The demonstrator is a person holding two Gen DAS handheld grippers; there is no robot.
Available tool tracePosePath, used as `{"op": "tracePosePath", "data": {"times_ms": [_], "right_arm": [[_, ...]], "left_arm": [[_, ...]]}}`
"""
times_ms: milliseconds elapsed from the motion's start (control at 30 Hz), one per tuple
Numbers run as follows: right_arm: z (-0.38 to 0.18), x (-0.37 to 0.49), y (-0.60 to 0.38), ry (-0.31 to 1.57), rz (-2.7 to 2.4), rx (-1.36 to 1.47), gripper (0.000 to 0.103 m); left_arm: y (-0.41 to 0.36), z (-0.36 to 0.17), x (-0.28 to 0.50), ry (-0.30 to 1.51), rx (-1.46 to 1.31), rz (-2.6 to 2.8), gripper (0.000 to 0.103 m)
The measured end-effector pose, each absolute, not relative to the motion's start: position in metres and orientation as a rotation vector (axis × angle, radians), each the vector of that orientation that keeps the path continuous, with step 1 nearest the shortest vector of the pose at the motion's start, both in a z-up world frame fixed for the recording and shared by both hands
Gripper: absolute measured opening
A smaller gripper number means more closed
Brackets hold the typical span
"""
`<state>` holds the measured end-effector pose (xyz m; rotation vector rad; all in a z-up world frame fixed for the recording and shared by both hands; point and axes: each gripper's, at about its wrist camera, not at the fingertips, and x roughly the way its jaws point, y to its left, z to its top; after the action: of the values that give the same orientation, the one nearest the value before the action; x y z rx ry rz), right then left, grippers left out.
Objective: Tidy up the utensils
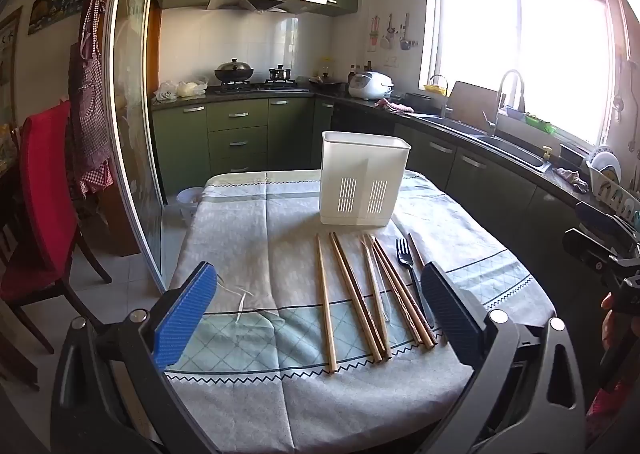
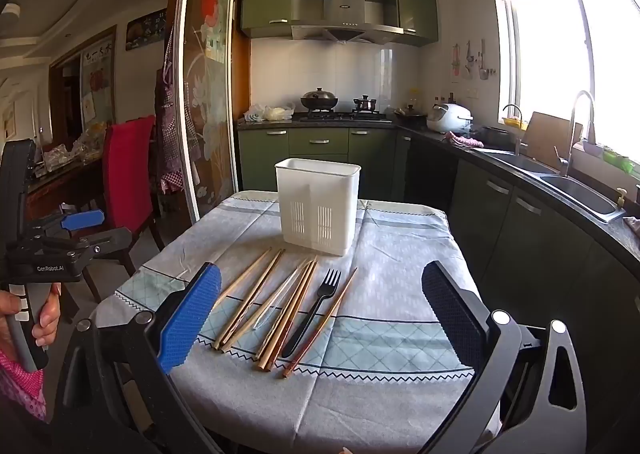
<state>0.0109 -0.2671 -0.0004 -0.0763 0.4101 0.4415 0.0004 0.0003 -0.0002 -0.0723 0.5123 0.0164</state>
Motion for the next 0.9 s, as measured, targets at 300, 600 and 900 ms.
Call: {"op": "tracePosePath", "data": {"times_ms": [300, 600, 900], "right_arm": [[-0.002, 0.012, -0.265, 0.416, 0.442, -0.079, 0.099], [-0.001, 0.011, -0.266, 0.418, 0.442, -0.079, 0.099], [-0.004, 0.012, -0.263, 0.419, 0.443, -0.079, 0.099]], "left_arm": [[0.0, 0.0, 0.0, 0.51, -0.072, 0.017, 0.097], [0.0, -0.005, -0.001, 0.515, -0.074, 0.015, 0.097], [0.0, -0.013, 0.001, 0.516, -0.076, 0.016, 0.097]]}}
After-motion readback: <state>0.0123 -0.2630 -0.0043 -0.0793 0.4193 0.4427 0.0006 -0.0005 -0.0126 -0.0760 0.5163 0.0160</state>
